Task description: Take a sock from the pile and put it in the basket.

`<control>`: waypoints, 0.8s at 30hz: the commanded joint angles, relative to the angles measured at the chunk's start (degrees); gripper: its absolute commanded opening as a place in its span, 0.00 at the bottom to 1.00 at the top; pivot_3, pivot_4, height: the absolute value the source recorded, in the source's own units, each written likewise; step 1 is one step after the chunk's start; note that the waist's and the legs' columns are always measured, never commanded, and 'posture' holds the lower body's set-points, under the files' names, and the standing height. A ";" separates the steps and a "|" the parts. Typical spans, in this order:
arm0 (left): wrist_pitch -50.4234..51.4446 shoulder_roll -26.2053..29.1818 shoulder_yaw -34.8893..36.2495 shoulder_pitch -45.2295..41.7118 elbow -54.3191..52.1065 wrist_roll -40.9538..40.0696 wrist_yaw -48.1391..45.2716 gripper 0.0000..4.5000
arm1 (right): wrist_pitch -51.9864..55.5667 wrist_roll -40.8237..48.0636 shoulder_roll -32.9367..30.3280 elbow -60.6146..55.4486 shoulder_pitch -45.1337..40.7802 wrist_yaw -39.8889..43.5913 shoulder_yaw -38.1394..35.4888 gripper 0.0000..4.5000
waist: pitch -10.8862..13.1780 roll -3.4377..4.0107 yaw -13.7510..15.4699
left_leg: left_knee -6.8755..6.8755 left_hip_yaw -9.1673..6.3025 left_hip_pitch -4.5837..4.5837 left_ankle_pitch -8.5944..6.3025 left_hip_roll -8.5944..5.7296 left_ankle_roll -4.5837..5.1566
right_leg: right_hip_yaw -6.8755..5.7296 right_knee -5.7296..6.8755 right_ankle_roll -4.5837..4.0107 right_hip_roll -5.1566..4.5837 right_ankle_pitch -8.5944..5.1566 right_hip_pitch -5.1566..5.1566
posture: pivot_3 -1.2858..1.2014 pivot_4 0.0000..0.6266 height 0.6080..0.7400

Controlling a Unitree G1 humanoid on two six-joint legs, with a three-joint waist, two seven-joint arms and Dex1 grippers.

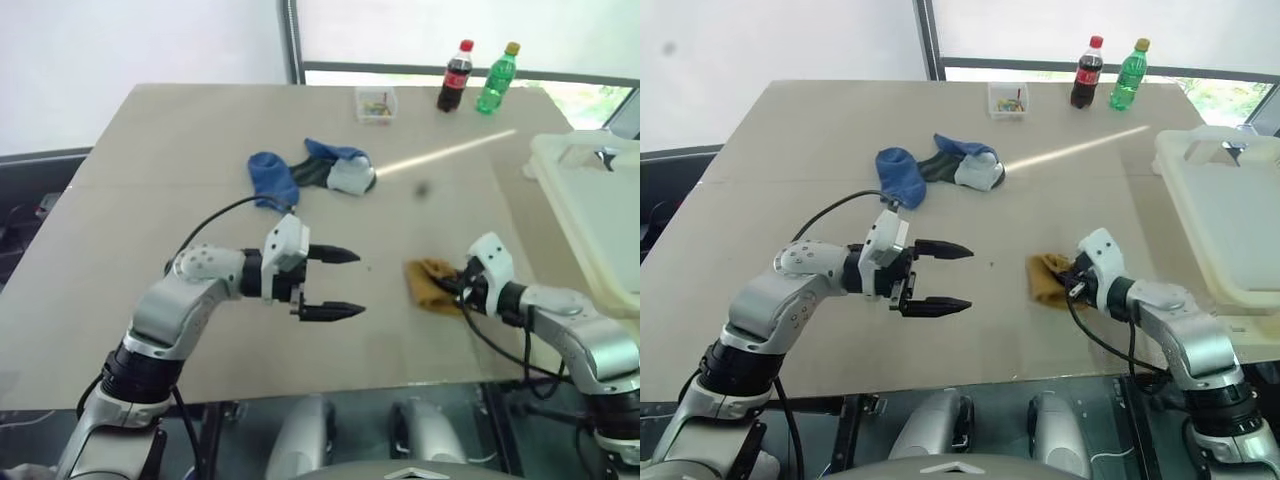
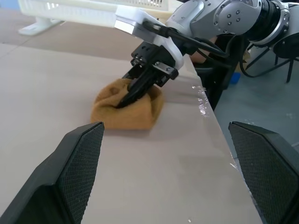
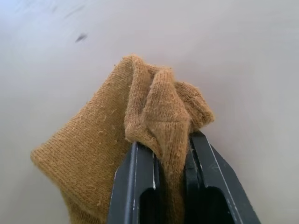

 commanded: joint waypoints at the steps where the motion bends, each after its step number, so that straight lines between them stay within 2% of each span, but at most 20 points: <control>1: -1.09 -1.65 0.71 -0.26 -2.59 0.19 3.22 1.00 | 3.60 6.61 3.49 -0.82 -3.00 -3.89 -9.60 0.01 | 0.11 0.15 -0.01 | 0.00 0.01 -0.04 0.00 -0.07 0.01 | 0.02 -0.01 0.01 -0.03 0.00 -0.01 | 0.52 0.24 0.94; 6: -2.25 -5.23 0.62 -0.63 -1.84 1.59 8.26 1.00 | 3.63 16.26 6.45 1.57 -9.38 -9.92 -25.82 0.01 | 0.36 0.52 0.03 | 0.00 0.00 -0.05 -0.05 -0.18 0.09 | 0.04 -0.02 0.04 -0.04 -0.01 0.00 | 0.52 0.24 0.94; 10: -2.44 -7.66 0.64 -1.22 -1.46 1.94 10.96 1.00 | -2.84 12.75 4.44 9.18 -17.26 -17.96 -32.06 0.01 | 0.45 0.66 -0.11 | 0.00 0.03 -0.04 -0.05 -0.22 0.10 | 0.06 -0.01 0.08 -0.01 -0.01 -0.01 | 0.52 0.24 0.94; 15: -2.98 -9.35 1.32 -2.46 0.22 2.73 13.16 1.00 | -11.82 5.14 2.55 23.34 -27.17 -29.18 -34.28 0.01 | 0.57 0.86 -0.36 | -0.04 0.10 -0.01 -0.04 -0.25 0.10 | 0.13 0.03 0.26 0.08 0.09 -0.03 | 0.52 0.24 0.94; 18: -3.20 -9.66 1.60 -2.81 0.84 2.93 14.22 1.00 | -17.92 -0.49 0.60 36.48 -33.36 -36.06 -33.89 0.01 | 0.61 0.92 -0.58 | -0.04 0.16 0.00 -0.03 -0.26 0.11 | 0.19 0.04 0.29 0.08 0.11 -0.04 | 0.52 0.24 0.94; 24: -3.28 -9.22 2.01 -1.29 -0.48 2.27 15.11 1.00 | -32.34 -5.63 -4.92 69.46 -47.58 -36.84 -31.94 0.01 | 0.71 1.05 -1.48 | -0.13 0.38 0.00 -0.02 -0.36 0.11 | 0.45 0.00 0.33 0.06 0.11 -0.15 | 0.52 0.24 0.94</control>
